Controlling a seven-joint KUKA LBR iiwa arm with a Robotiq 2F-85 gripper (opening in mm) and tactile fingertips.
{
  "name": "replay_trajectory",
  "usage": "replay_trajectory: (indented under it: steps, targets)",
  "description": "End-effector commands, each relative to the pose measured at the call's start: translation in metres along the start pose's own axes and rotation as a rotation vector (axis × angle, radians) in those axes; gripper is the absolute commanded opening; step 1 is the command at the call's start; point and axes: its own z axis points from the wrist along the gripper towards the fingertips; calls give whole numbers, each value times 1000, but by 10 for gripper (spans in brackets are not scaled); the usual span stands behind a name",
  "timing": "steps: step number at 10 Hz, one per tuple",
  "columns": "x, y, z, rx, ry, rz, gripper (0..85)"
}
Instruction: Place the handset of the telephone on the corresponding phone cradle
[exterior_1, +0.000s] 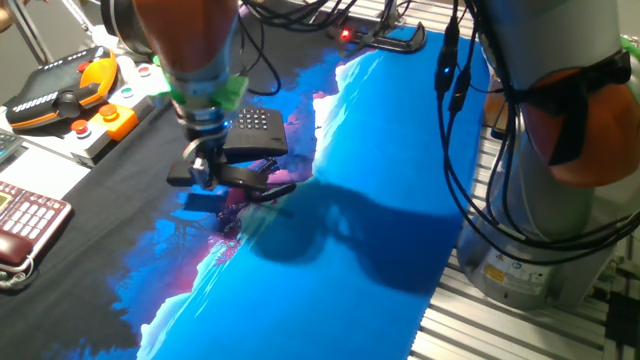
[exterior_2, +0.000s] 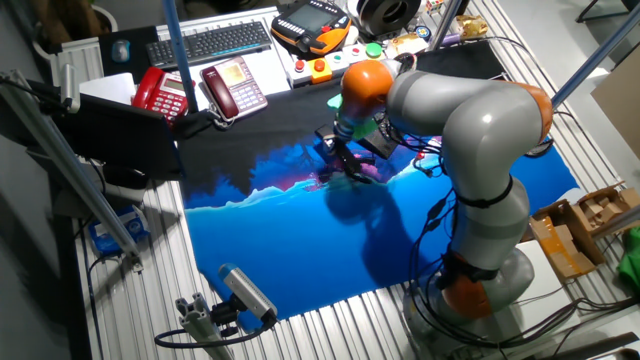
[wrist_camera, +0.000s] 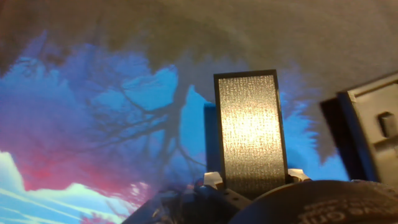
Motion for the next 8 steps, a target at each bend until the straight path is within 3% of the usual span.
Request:
replay_trajectory:
  steps: [1, 8]
  targets:
    - [2, -3, 0, 0, 0, 0, 7]
    - [6, -11, 0, -23, -3, 4, 7]
